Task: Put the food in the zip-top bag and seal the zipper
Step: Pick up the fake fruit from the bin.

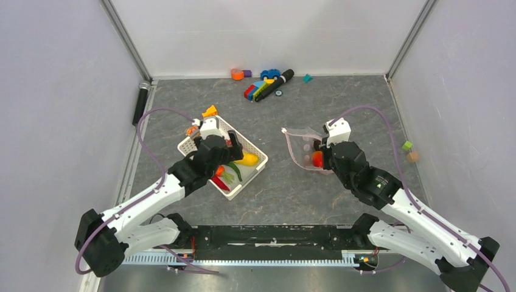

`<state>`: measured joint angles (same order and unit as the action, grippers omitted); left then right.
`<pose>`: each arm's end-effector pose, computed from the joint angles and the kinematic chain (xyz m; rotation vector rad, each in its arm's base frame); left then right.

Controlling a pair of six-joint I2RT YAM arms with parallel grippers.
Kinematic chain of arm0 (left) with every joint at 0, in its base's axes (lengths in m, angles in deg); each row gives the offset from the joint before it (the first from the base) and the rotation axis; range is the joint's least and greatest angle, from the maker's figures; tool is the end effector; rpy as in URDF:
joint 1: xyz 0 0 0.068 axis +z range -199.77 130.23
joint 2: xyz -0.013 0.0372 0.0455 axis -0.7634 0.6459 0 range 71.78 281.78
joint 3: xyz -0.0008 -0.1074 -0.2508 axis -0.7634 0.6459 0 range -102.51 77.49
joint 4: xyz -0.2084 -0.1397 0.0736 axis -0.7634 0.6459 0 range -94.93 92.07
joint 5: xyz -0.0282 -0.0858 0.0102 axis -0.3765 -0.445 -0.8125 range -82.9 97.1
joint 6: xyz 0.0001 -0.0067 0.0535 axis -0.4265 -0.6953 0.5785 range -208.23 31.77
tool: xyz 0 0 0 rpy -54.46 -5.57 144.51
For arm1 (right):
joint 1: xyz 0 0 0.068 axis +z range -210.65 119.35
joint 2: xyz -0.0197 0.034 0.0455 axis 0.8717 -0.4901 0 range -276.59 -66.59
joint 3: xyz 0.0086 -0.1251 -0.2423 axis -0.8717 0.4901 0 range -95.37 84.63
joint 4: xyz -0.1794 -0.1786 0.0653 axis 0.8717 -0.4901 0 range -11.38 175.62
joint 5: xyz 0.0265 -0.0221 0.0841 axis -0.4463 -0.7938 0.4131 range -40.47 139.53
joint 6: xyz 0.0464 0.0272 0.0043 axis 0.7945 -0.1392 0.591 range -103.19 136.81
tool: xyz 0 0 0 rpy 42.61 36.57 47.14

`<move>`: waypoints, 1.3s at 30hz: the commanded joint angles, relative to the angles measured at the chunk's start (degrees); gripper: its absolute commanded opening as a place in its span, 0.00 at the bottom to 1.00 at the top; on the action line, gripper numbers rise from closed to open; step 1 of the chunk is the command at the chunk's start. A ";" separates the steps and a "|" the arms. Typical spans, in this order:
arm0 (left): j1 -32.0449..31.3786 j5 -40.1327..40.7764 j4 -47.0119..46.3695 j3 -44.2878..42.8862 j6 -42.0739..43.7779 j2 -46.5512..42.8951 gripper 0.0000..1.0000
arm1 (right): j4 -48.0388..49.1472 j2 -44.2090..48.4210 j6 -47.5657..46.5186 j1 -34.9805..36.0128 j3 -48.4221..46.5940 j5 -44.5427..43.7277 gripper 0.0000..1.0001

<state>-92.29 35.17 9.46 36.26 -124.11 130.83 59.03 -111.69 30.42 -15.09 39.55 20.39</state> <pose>0.1772 -0.1396 0.2659 -0.1641 2.0693 -0.3190 0.1332 0.1110 0.3133 -0.2360 1.9618 0.1539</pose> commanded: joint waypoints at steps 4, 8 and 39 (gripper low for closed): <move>6.47 -2.53 3.23 3.06 -6.79 -3.24 1.00 | 1.36 -0.13 -0.75 -0.21 -0.49 -2.19 0.09; 7.01 -1.52 4.80 2.74 -7.18 -3.25 1.00 | 1.42 -0.30 -0.68 -0.21 -0.35 -2.10 0.09; 19.16 -9.91 -18.21 5.48 -26.95 17.67 1.00 | 0.80 0.46 -0.59 -0.21 -0.59 -2.83 0.10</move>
<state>-75.26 27.89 -0.92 41.50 -141.75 143.92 58.99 -112.13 30.40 -15.09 39.55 18.90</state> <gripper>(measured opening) 0.994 0.095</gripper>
